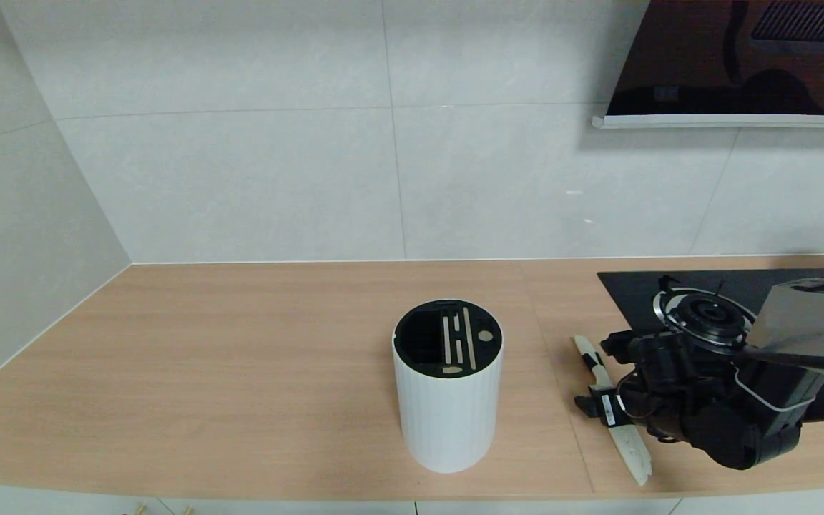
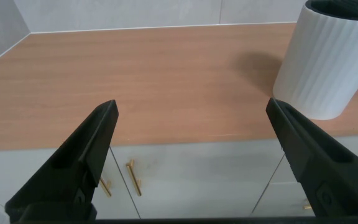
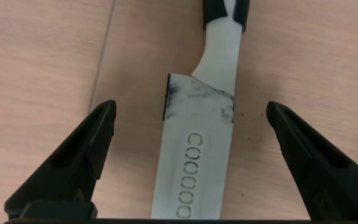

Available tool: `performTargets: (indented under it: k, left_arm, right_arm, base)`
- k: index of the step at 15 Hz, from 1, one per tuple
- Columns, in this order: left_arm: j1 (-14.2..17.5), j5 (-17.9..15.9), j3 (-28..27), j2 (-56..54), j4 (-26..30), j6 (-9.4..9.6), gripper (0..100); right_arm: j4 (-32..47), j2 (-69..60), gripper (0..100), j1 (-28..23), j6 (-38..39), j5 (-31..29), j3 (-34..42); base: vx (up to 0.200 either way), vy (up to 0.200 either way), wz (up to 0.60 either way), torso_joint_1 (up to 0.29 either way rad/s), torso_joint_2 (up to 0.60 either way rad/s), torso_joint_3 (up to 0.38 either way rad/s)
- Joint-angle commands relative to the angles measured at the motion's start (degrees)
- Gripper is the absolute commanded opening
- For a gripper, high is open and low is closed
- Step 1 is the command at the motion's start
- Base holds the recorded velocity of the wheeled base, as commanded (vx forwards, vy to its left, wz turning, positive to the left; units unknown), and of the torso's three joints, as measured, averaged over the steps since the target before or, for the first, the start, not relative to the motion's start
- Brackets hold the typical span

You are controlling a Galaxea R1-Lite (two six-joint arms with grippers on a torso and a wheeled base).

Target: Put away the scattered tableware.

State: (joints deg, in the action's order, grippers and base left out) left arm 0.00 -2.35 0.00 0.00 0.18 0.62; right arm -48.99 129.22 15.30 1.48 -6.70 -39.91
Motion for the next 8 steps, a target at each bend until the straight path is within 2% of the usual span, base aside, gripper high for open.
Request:
performTargets:
  k: [1,8]
  left_arm:
    - [0.0,0.0,0.0,0.0,0.0,-0.01,100]
    - [0.0,0.0,0.0,0.0,0.0,-0.01,100]
  right_arm:
    - [0.0,0.6,100,0.0,0.0,-0.4,-0.5]
    - [-1.1,1.7,100,0.0,1.0,-1.5,-1.2]
  base:
    - [0.0,0.0,0.0,0.0,0.0,0.0]
    - [0.0,0.0,0.0,0.0,0.0,0.0]
